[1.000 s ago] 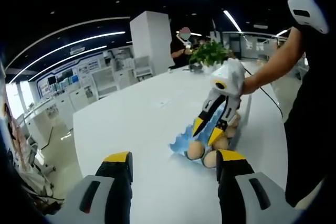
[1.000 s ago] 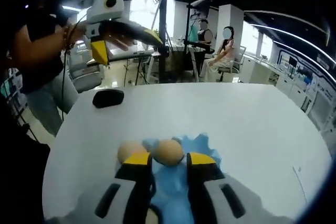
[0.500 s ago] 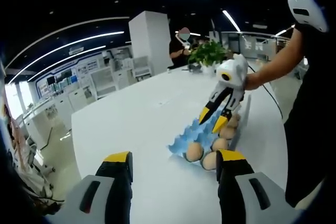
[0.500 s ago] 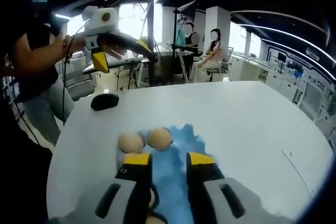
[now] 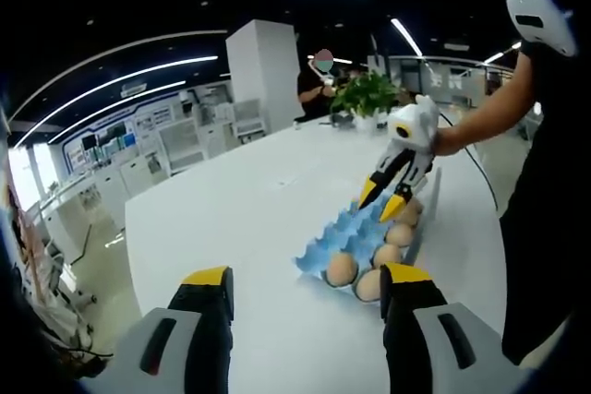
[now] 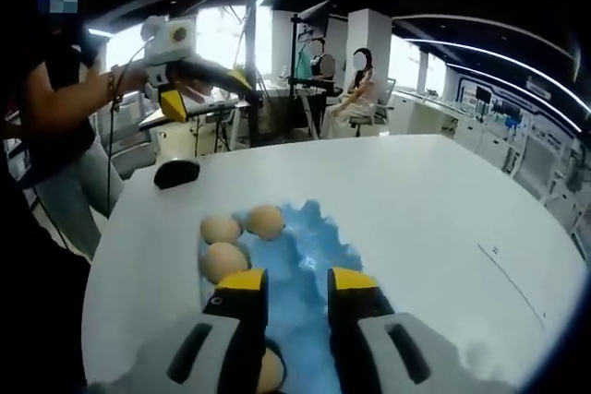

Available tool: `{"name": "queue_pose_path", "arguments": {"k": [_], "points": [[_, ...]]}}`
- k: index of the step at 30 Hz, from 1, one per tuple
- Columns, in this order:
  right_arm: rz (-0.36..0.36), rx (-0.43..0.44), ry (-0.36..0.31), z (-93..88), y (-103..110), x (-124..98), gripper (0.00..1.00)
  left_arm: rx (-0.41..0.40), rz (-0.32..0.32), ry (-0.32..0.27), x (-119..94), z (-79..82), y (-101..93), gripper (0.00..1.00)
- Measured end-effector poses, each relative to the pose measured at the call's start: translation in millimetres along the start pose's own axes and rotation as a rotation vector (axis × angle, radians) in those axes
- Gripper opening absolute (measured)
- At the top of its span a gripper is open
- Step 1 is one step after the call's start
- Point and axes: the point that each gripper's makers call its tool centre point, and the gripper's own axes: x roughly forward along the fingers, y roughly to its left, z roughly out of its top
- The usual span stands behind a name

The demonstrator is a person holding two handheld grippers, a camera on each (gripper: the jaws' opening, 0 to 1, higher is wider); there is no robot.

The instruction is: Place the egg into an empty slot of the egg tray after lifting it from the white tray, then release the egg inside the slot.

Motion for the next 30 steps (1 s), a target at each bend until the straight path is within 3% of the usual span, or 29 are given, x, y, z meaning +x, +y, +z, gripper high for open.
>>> {"name": "queue_pose_path", "arguments": {"k": [16,25,30], "points": [[-0.129,0.065,0.043,-44.5,-36,-59,0.25,0.004,-0.005,0.000,3,2.1,-1.4,0.65],[-0.159,0.074,0.063,-58.0,-43,-75,0.25,0.008,-0.011,0.000,6,4.0,-3.6,0.65],[-0.197,0.087,0.076,-68.4,-53,-95,0.25,0.007,-0.007,0.001,5,4.0,-2.3,0.65]]}}
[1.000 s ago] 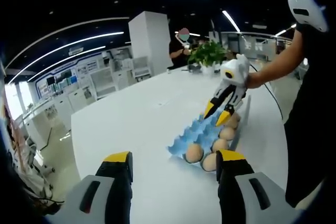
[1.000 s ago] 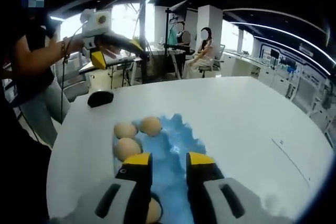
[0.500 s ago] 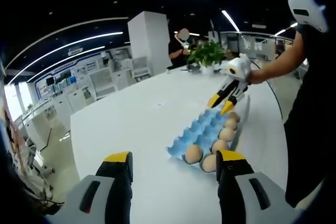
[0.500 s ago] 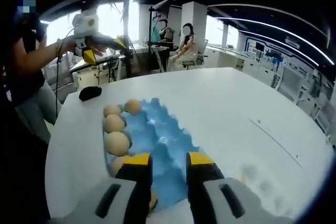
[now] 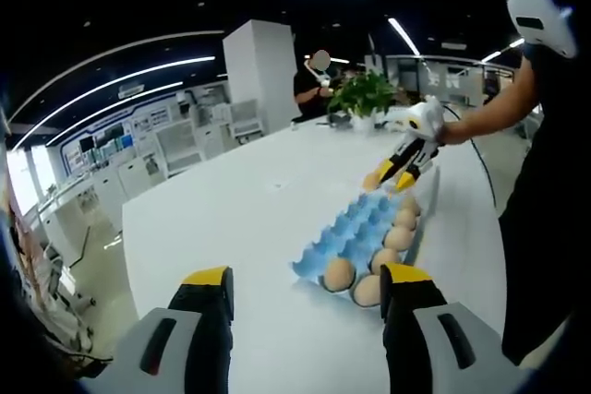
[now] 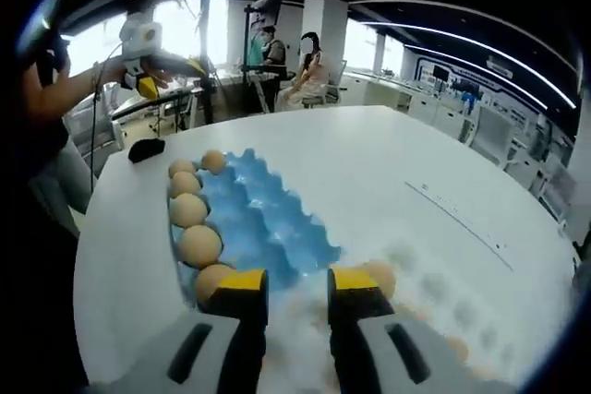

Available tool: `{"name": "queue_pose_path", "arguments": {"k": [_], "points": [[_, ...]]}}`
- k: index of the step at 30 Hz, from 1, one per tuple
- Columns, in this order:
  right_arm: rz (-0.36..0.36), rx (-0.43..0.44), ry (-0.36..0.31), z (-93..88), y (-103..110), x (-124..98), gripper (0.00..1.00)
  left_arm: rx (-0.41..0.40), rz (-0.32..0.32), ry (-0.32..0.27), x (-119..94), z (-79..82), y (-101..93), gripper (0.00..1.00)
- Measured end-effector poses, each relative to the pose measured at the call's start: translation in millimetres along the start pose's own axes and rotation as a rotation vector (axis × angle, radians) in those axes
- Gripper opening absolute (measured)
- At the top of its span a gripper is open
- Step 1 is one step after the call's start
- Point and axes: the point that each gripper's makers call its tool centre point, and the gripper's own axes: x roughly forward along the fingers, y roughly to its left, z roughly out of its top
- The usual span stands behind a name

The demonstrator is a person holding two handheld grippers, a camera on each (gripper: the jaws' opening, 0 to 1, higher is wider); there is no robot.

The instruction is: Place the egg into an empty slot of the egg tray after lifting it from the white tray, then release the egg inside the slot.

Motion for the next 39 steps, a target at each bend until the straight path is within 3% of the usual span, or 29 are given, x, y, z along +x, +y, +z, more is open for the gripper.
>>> {"name": "queue_pose_path", "arguments": {"k": [16,31,39], "points": [[-0.094,0.023,0.069,-37.9,-34,-34,0.25,0.011,-0.009,-0.003,6,5.6,-4.0,0.65],[-0.089,0.017,0.119,-56.6,-38,-36,0.26,0.011,0.000,-0.001,3,6.1,-4.8,0.64],[-0.070,0.042,0.105,-57.8,-38,-36,0.26,0.012,0.005,-0.002,2,7.6,-4.4,0.65]]}}
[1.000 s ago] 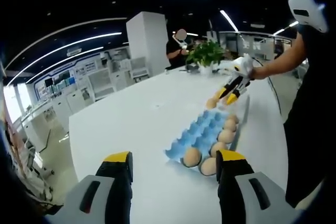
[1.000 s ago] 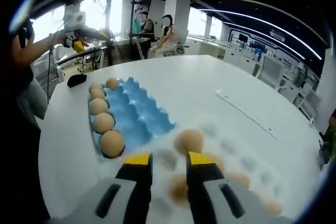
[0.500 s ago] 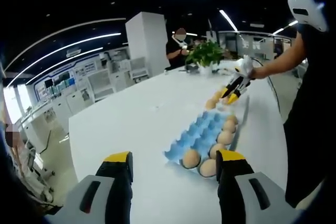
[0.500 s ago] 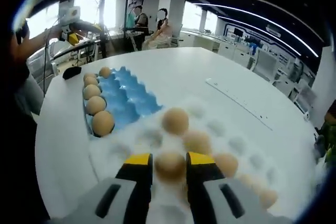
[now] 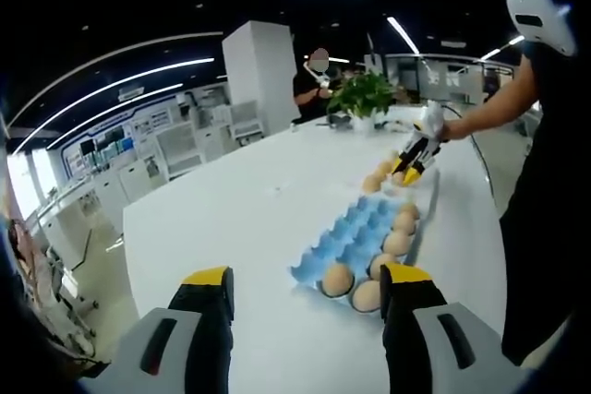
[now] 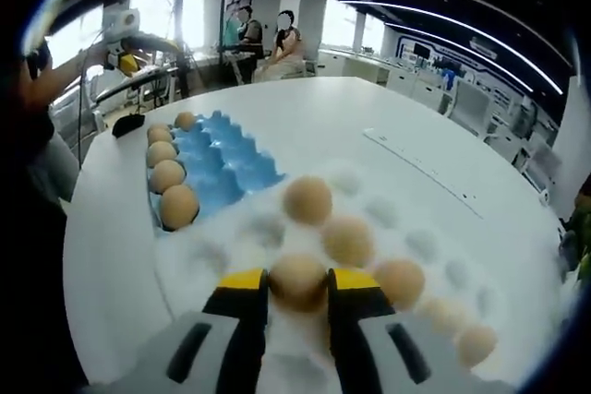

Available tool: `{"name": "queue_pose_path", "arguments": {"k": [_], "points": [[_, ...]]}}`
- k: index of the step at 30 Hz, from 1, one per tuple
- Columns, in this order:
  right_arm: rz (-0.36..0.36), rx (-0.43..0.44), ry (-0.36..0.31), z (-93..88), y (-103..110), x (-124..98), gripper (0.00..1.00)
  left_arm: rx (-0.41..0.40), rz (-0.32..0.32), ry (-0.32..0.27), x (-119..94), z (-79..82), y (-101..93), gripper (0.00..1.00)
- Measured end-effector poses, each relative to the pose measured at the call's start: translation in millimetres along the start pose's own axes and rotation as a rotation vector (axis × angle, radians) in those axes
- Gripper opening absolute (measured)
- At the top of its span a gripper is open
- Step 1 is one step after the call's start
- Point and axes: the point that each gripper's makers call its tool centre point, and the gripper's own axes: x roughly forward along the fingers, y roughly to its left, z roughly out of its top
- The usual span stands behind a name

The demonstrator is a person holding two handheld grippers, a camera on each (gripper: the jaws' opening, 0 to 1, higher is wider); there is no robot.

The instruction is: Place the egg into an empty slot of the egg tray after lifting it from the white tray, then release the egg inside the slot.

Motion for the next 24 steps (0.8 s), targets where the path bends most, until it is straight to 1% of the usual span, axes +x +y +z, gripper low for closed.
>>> {"name": "queue_pose_path", "arguments": {"k": [6,15,18,22,24], "points": [[0.002,0.009,0.006,-0.1,-0.7,0.6,0.26,-0.002,-0.001,0.001,0.3,-0.8,-0.8,0.65],[0.001,-0.005,0.002,0.5,-0.4,1.0,0.25,-0.006,0.001,0.005,-0.9,-2.7,-0.8,0.65],[0.000,0.001,0.008,1.3,-0.2,0.6,0.25,-0.004,-0.001,0.004,-1.4,-1.8,-1.1,0.64],[-0.005,-0.014,0.014,1.9,0.1,0.2,0.24,-0.003,0.000,0.007,-1.6,-1.5,-0.6,0.64],[-0.006,-0.001,0.009,4.0,-0.5,-1.4,0.24,-0.002,0.000,0.006,-1.7,-0.9,-0.4,0.64]]}}
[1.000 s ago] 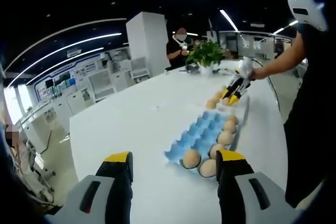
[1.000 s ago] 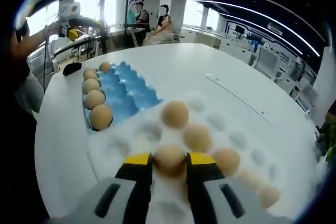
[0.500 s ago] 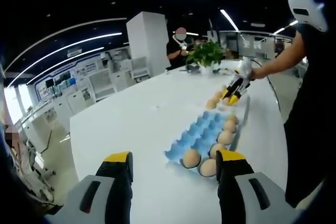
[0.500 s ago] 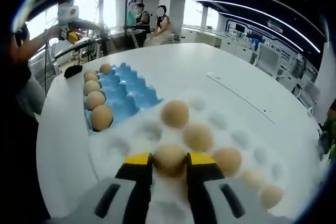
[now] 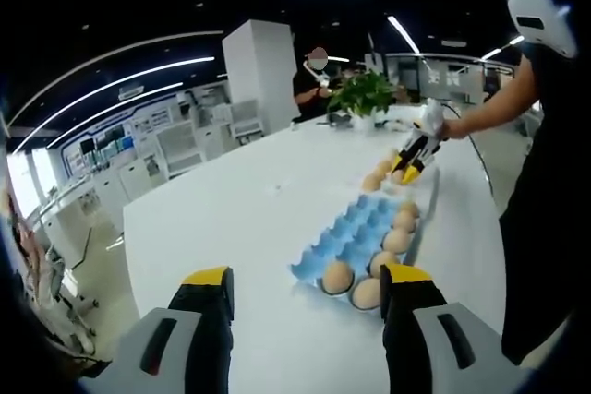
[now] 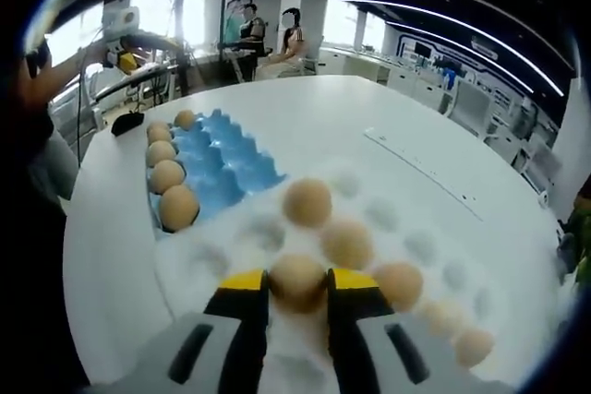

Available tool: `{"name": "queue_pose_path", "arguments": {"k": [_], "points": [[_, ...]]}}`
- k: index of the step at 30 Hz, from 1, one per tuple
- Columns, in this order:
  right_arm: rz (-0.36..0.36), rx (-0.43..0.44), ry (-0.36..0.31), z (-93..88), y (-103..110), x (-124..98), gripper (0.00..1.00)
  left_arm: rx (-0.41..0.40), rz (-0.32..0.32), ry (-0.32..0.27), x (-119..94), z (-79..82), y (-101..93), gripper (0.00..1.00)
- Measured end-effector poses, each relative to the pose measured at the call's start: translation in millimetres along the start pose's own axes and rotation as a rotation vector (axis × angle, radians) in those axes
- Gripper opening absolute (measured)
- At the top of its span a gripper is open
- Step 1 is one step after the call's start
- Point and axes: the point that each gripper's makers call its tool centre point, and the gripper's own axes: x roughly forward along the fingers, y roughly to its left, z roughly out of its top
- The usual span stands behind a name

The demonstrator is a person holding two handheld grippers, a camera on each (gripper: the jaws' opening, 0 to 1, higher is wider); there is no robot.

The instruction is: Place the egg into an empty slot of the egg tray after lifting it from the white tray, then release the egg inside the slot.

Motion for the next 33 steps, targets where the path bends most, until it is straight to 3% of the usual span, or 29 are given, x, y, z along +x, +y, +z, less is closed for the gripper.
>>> {"name": "queue_pose_path", "arguments": {"k": [5,7,9,15,33], "points": [[-0.007,-0.010,0.006,4.1,-2,-3,0.24,0.000,-0.002,0.001,1,-0.2,-0.2,0.64],[0.011,0.042,-0.036,13.4,0,-6,0.24,-0.001,-0.005,-0.001,2,0.1,-0.8,0.64],[-0.002,-0.007,-0.032,15.7,-2,-7,0.24,0.001,-0.005,0.000,2,-0.5,-0.6,0.64],[0.007,-0.011,-0.037,24.3,0,-10,0.24,-0.003,-0.004,-0.001,2,-1.8,-0.4,0.64],[0.096,-0.057,-0.117,74.0,32,7,0.24,-0.004,0.002,-0.004,-2,-2.2,-0.2,0.64]]}}
